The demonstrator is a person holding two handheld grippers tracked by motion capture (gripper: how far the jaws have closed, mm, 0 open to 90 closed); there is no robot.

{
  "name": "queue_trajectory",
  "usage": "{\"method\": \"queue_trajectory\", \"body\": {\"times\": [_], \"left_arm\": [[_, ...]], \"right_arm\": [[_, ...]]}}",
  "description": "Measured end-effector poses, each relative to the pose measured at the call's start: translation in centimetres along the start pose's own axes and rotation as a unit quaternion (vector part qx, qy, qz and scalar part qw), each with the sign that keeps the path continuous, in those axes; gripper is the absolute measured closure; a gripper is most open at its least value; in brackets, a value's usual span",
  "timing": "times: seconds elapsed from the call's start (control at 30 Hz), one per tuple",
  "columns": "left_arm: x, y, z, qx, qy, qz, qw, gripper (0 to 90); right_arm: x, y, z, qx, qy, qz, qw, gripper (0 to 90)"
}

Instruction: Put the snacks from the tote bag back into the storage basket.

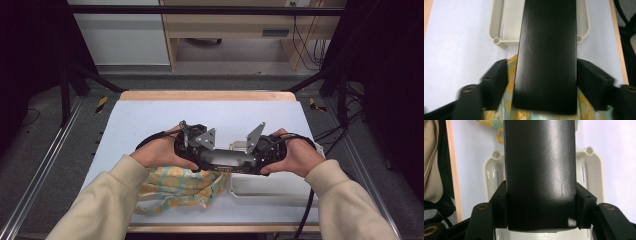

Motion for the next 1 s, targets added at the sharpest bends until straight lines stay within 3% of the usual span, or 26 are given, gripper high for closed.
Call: {"method": "queue_trajectory", "body": {"times": [0.1,0.23,0.47,0.87,1.0], "left_arm": [[0.7,-0.1,0.5,-0.011,0.015,0.013,0.9997,18.3],[2.3,-0.2,1.2,-0.025,0.013,0.032,0.9991,13.0],[5.1,0.5,2.2,-0.044,0.036,0.078,0.9953,11.4],[8.3,1.9,4.0,-0.062,0.026,0.101,0.9926,10.2],[9.6,2.1,4.8,-0.074,0.025,0.12,0.9897,10.2]], "right_arm": [[1.2,0.1,0.2,0.0,0.002,-0.005,1.0,42.8],[3.3,0.3,0.5,0.001,0.006,-0.018,0.9998,42.8],[6.6,0.2,1.5,0.015,0.021,-0.022,0.9994,42.8],[10.5,-0.2,2.5,0.032,0.032,-0.029,0.9985,42.7],[11.5,-0.3,2.2,0.034,0.031,-0.035,0.9983,42.7]]}}
Point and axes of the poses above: each handheld gripper's, and its own axes: z roughly backward along the jaws, x roughly out of its underside, y roughly to its right, the point moved 2 cm from there along -z, roughly forward along the jaws, and after that the axes turned 2 degrees about y, right-handed, at the moved point
